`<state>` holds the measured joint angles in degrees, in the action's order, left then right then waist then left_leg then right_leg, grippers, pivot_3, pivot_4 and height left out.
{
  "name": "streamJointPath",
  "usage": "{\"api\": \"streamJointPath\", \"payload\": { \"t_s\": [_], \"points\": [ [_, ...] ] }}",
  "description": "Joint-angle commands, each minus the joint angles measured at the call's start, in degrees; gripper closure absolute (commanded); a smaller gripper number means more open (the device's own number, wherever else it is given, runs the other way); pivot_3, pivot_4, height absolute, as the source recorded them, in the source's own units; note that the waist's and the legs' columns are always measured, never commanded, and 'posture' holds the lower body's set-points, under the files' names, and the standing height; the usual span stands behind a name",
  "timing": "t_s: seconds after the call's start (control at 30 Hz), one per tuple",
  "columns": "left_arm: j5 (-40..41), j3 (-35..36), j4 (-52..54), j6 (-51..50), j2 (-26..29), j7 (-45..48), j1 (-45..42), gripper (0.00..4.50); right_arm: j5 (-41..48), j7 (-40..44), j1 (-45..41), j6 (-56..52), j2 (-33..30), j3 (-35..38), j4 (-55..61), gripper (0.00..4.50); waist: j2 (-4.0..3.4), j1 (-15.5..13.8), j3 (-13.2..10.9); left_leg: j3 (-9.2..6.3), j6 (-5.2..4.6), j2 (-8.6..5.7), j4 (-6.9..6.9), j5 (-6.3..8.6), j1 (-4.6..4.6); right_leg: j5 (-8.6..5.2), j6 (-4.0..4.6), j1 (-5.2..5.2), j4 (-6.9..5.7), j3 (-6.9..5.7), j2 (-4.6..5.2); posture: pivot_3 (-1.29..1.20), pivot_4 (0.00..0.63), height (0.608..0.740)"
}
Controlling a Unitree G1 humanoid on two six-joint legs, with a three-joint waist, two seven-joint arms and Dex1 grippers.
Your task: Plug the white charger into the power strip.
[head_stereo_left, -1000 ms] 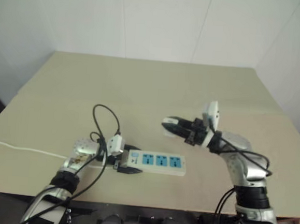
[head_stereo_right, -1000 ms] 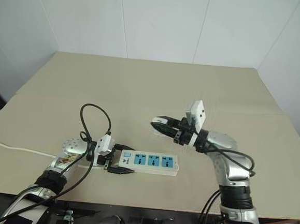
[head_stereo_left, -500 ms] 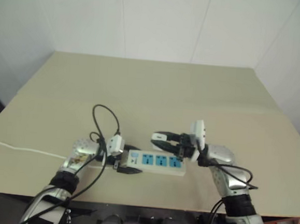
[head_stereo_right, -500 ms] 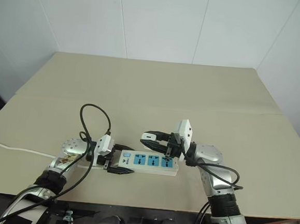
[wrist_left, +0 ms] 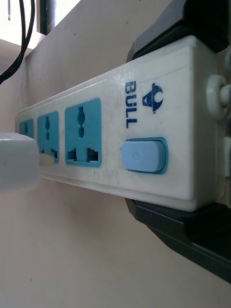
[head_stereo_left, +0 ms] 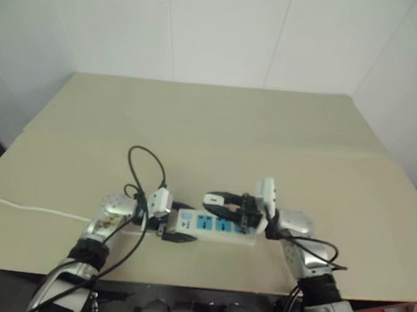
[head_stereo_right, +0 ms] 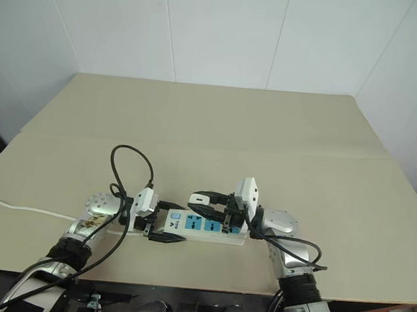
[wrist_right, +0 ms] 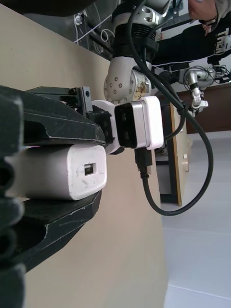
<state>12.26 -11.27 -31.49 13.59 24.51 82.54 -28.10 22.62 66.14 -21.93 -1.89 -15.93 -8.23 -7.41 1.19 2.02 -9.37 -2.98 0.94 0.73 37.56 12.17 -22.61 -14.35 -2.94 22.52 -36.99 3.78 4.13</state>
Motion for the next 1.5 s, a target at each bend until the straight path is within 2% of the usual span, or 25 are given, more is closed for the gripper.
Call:
{"api": "streamJointPath", "payload": {
  "t_s": [0.03, 0.33, 0.6, 0.87, 1.5],
  "points": [
    [-3.0, -3.0, -0.6, -1.4, 1.1, 1.4, 2.1, 1.18, -1.8, -2.4, -2.1, -5.0, -1.0, -1.6, 1.5, 3.37, 0.00, 0.0, 0.0, 0.00, 0.00, 0.00, 0.00, 0.00, 0.00, 0.00, 0.00, 0.00, 0.00, 0.00, 0.00, 0.00, 0.150, 0.740],
    [-2.8, -2.9, -0.3, -1.5, 1.7, 1.5, 2.2, 1.18, -1.7, -0.9, -2.7, -1.9, 0.0, -2.7, 0.7, 3.37, 0.02, 0.3, 0.0, 0.01, 0.00, 0.03, -0.18, 0.00, 0.27, -0.14, -0.21, -0.20, 0.08, 0.01, -0.02, 0.00, 0.150, 0.740],
    [-2.6, -2.9, -0.1, -1.7, 2.1, 1.5, 2.1, 1.18, -1.9, -1.9, -4.3, 2.7, 3.7, -2.1, -2.4, 3.37, 0.02, 0.5, 0.0, 0.00, 0.00, 0.09, -0.24, 0.00, 0.32, -0.14, -0.20, -0.20, 0.09, 0.03, -0.10, 0.00, 0.150, 0.740],
    [-2.5, -3.1, 0.2, -2.0, 2.3, 1.5, 2.3, 1.18, -1.0, -2.1, -6.7, 2.5, 4.0, -0.6, -2.4, 3.37, 0.03, 0.4, 0.0, 0.01, 0.01, 0.13, -0.30, 0.00, 0.33, -0.12, -0.14, -0.19, 0.15, 0.07, -0.15, 0.00, 0.150, 0.740],
    [-2.5, -3.1, 1.1, -2.5, 2.8, 1.3, 3.0, 1.18, -2.6, -1.2, -2.9, 3.1, 4.1, -2.8, -2.8, 3.37, 0.03, 0.4, 0.0, 0.00, 0.01, 0.14, -0.44, 0.00, 0.34, -0.13, -0.13, -0.17, 0.22, 0.07, -0.17, 0.00, 0.150, 0.740]
  ]
}}
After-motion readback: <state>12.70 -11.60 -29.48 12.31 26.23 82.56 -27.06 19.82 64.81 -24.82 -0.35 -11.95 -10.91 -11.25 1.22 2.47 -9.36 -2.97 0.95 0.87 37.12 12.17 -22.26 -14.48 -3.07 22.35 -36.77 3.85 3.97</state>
